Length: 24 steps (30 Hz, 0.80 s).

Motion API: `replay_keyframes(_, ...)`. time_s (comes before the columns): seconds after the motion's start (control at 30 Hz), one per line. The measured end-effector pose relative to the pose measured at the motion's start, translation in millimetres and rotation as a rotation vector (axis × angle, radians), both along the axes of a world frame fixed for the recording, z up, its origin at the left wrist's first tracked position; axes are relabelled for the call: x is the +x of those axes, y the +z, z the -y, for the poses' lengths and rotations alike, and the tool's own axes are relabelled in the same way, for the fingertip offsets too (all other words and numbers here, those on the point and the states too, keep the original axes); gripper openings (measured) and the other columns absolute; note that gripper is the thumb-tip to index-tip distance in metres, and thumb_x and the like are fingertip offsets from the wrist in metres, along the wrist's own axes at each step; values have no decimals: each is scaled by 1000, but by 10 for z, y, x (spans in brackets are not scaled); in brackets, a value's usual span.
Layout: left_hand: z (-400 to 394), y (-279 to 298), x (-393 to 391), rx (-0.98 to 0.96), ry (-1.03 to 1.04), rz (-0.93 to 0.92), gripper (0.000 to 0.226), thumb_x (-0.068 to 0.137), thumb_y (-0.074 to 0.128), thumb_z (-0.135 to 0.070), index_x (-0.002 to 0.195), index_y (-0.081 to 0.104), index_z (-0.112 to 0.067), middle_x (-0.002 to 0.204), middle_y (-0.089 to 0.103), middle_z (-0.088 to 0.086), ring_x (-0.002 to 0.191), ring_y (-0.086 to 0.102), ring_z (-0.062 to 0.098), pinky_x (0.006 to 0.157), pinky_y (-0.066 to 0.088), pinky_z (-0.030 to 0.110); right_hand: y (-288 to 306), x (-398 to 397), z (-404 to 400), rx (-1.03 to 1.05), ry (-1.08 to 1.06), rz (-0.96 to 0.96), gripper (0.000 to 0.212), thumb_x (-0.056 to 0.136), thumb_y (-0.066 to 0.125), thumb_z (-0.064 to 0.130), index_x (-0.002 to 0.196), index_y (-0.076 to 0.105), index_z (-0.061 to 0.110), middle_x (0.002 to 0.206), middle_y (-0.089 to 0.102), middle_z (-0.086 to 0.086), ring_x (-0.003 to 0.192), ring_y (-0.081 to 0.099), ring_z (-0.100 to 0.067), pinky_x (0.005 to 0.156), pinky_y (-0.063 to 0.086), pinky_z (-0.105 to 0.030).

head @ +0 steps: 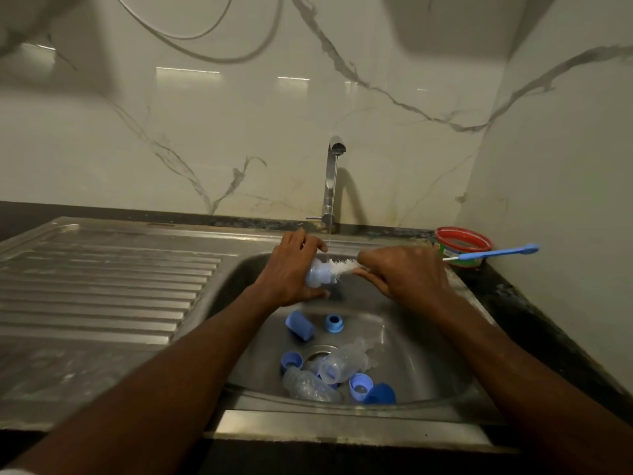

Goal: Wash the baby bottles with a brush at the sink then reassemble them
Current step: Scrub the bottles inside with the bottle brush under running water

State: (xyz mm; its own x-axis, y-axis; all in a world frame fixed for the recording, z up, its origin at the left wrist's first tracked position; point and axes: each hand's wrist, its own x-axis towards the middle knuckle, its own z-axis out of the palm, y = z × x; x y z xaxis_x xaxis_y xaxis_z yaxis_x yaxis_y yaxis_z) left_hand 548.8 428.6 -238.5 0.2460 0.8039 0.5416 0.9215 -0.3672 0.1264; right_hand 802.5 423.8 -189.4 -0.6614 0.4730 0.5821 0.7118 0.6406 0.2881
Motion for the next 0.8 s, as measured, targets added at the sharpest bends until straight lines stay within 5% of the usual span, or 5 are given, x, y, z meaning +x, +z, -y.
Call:
replay_keyframes(0.17,44,-107,92,-375,-138,-1,71,86,78,-31,144,41,-16,140,51,5,123,51,19,104,43,32,-21,2,35,-161,-365,-50,39,97,49,63,118,65,34,95,69,6,82,60,-13,70,49,-30)
replay_keyframes(0.4,6,20,52,63,29,-227,73,71,86,-44,131,48,-26,131,47,2,116,44,18,81,43,27,-152,-1,-108,-714,-305,-85,51,93,54,66,112,71,22,94,67,1,85,62,-14,80,54,-35)
replay_keyframes(0.57,64,-22,183,59,119,-226,79,80,79,-33,147,39,-25,151,30,9,137,31,28,102,45,40,-186,-129,5,-436,-254,-70,56,93,48,72,141,46,45,125,67,4,106,63,-20,89,52,-39)
replay_keyframes(0.73,38,-152,102,-383,-139,76,93,84,79,-24,159,23,-19,160,32,6,145,33,22,118,36,42,-61,-134,-4,-29,-218,129,27,97,61,37,124,59,37,98,70,-2,85,67,-23,68,52,-35)
replay_keyframes(0.8,39,-97,14,-315,-159,66,79,83,81,-26,150,41,-20,145,51,3,130,50,17,106,42,31,-39,1,-62,157,-77,155,26,89,67,28,115,66,32,79,66,-3,64,64,-24,52,44,-30)
